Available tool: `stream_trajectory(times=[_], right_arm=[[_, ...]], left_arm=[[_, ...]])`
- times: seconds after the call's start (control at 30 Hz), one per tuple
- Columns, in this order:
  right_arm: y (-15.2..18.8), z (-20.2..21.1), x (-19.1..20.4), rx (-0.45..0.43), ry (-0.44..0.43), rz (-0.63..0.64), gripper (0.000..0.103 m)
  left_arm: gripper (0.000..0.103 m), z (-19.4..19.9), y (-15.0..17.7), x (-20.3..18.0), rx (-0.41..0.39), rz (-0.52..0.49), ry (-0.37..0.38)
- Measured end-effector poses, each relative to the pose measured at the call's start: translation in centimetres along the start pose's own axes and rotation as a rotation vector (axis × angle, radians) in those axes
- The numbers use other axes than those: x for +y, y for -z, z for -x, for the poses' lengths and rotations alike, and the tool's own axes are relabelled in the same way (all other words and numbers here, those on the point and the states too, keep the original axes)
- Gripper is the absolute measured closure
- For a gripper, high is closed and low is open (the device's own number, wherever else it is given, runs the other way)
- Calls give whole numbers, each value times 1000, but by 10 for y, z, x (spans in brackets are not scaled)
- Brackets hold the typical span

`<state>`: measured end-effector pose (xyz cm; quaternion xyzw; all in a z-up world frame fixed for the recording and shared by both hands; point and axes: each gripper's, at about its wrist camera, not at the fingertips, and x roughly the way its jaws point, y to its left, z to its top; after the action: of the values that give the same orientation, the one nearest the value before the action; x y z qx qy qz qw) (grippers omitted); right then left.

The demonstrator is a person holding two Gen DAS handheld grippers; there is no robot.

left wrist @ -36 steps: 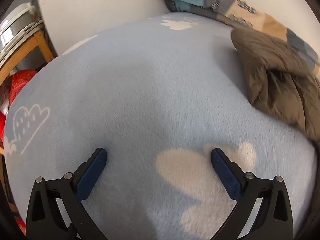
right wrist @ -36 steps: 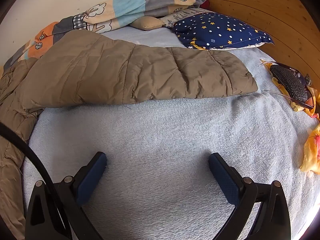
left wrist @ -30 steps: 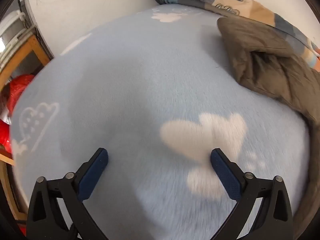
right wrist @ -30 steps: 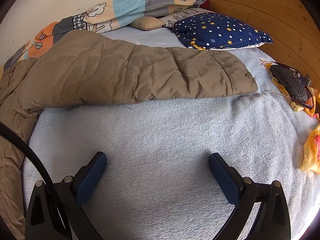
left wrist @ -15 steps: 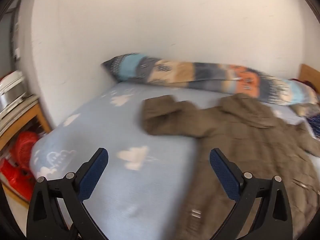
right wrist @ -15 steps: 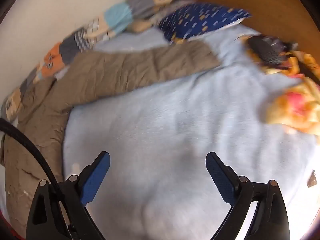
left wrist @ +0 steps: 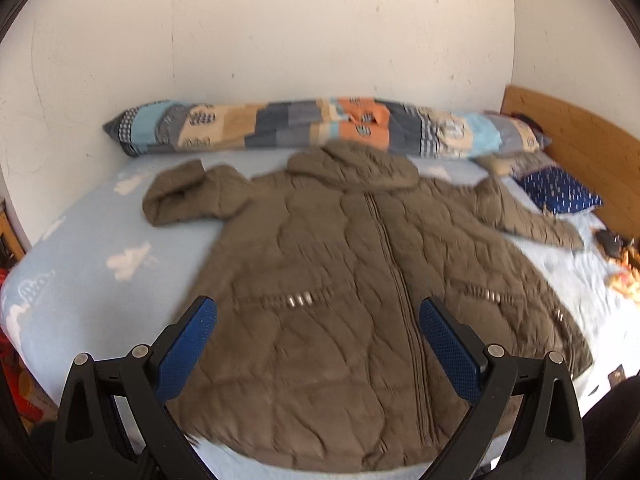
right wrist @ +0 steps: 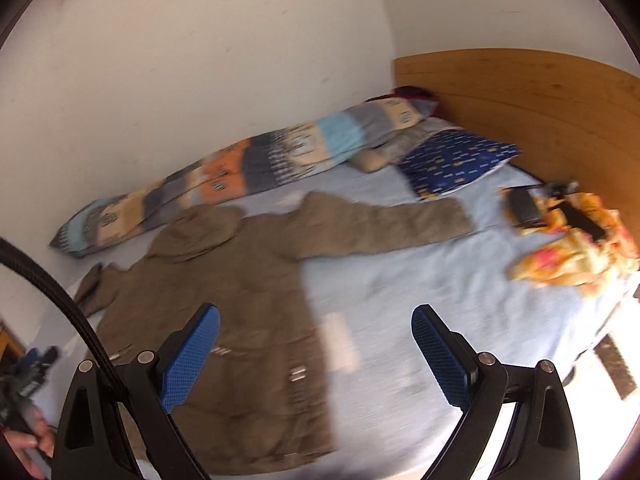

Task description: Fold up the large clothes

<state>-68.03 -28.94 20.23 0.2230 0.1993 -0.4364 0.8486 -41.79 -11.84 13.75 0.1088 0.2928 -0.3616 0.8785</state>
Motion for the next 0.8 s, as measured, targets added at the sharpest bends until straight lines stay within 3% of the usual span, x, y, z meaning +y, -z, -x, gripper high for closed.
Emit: stream_trajectory(times=[0.13,0.3,0.57,0.8], right_arm=[[43,-34,75,53,-36,100,4],[95,-85,122,186,-17,231,4],[119,-113,136,246,21,329,4],[122,-121,135,267,41,335,4]], left_arm=[[2,-11,24,0,48,10,-44],[2,-24,48,14,76,-37,-77],[2,-43,46,23,119,-15,-77],[2,-53,47,12,136,-31,-76]])
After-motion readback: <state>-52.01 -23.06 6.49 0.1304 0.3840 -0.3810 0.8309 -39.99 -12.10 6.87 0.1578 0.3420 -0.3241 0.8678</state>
